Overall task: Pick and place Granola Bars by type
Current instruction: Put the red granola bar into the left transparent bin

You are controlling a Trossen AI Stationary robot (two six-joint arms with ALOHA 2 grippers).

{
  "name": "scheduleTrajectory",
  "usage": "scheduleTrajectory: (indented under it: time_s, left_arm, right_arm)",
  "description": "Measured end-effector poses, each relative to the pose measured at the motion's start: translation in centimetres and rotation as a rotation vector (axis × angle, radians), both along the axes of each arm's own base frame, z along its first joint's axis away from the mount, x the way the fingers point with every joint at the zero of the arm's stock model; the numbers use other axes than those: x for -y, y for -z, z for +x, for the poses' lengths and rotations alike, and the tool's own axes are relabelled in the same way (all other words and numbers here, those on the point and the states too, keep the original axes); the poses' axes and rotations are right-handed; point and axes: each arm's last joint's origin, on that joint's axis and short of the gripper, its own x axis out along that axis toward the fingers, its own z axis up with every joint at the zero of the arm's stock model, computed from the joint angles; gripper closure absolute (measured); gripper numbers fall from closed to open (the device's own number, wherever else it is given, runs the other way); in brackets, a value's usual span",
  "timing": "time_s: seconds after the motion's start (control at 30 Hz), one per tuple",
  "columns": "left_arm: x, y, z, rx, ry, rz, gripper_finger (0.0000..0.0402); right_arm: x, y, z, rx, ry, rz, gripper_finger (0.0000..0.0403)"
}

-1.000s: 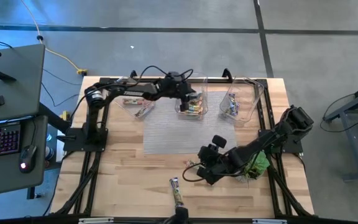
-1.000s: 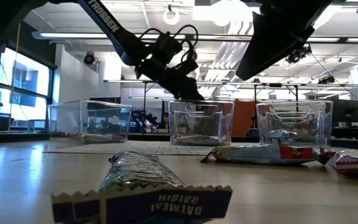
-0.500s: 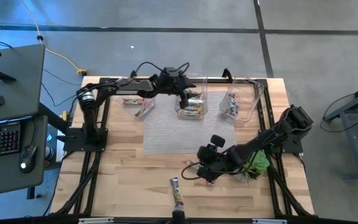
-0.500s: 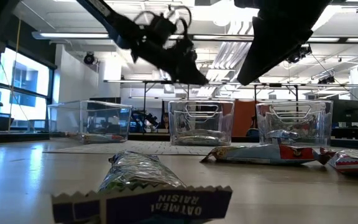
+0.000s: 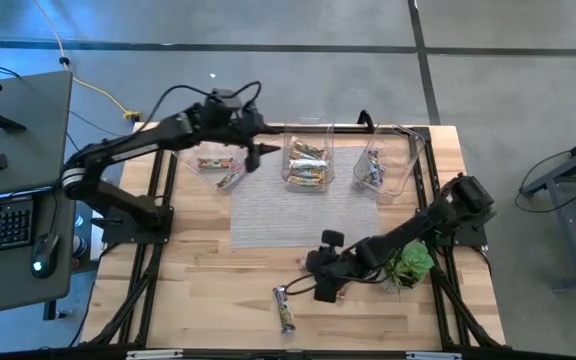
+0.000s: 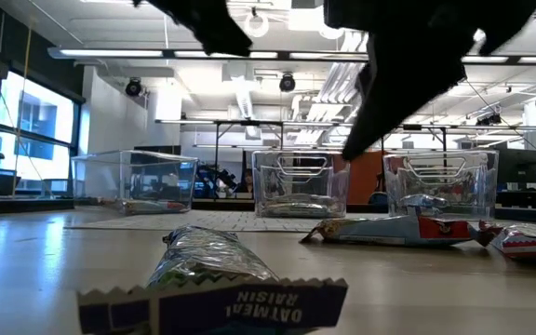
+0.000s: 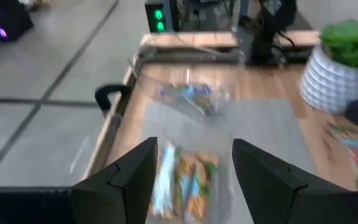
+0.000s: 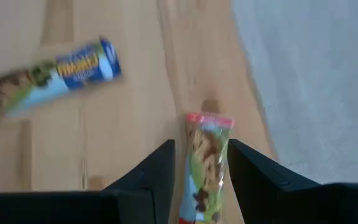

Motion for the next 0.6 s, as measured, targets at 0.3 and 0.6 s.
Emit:
scheduleTrajectory:
  time_s: [0.3, 0.6]
  left_arm:
    - [2.0, -1.0, -4.0, -0.12, -0.003, -0.057, 0.0197]
    - [2.1, -0.9, -4.6, -0.16, -0.049, -0.078, 0.0197]
  right_arm:
    - [0.6, 1.4, 0.7, -0.068, 0.012, 0.101, 0.0272]
    - [1.0, 2.7, 0.3, -0.166, 0.02, 0.052, 0.0272]
